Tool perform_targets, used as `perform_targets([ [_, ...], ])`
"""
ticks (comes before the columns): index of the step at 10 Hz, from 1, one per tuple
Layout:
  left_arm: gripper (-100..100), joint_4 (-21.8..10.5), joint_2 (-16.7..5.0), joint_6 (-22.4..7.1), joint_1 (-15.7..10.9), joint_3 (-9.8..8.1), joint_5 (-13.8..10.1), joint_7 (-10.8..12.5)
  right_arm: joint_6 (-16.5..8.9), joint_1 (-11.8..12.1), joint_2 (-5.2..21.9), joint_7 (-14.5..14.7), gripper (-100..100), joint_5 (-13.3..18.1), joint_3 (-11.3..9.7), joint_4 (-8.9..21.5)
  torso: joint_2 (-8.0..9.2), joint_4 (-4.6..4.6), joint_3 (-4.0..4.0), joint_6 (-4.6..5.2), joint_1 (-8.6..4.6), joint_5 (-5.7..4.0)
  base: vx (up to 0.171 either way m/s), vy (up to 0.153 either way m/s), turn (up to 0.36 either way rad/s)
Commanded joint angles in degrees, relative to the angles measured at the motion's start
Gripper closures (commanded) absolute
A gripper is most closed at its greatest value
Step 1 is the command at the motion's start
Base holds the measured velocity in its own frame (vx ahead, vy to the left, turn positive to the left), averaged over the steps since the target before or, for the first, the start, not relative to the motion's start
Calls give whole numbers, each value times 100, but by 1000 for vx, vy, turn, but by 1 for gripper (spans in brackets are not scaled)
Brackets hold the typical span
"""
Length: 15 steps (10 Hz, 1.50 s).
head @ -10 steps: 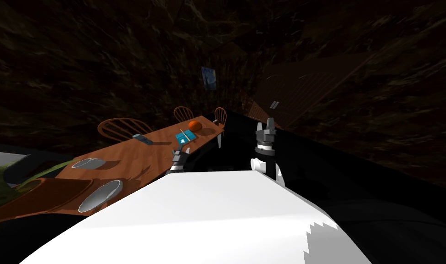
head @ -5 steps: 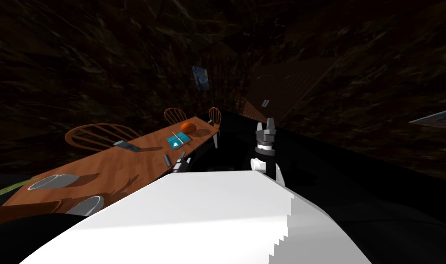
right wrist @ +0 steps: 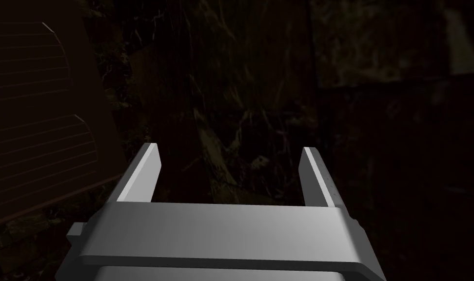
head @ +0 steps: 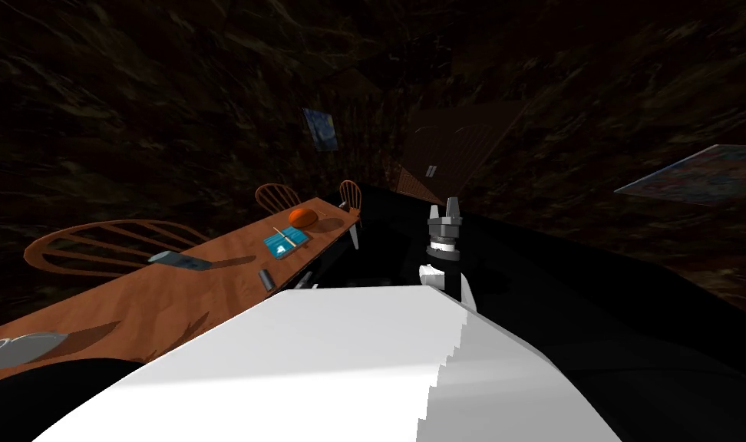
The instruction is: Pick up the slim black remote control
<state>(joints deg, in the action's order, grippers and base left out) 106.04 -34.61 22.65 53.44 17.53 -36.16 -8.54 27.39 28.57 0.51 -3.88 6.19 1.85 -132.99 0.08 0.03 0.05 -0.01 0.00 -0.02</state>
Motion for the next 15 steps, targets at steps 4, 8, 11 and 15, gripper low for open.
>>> perform_targets([
  [4, -100, -518, -656, -691, 288, 500, -721, -99, 0, 0, 0, 0, 0, 0, 0, 0, -4, -1, -2, 0, 6, 1, 15, -13, -223],
  [8, -100, -758, -1169, -1082, 422, 749, -1131, -154, 0, 1, 0, 0, 0, 0, 1, 0, -6, 0, -3, -2, 13, 3, 15, 9, -146],
  [11, -100, -970, -1616, -1480, 496, 967, -1473, -217, 0, 1, 1, 0, 0, 0, 1, 0, -9, -1, -5, -4, 23, 6, 24, 37, -156],
  [15, -100, -1147, -2051, -1878, 507, 1153, -1766, -287, 0, 1, 1, 0, 0, 0, 1, 0, -17, -3, -9, -1, 34, 6, 29, 55, -143],
])
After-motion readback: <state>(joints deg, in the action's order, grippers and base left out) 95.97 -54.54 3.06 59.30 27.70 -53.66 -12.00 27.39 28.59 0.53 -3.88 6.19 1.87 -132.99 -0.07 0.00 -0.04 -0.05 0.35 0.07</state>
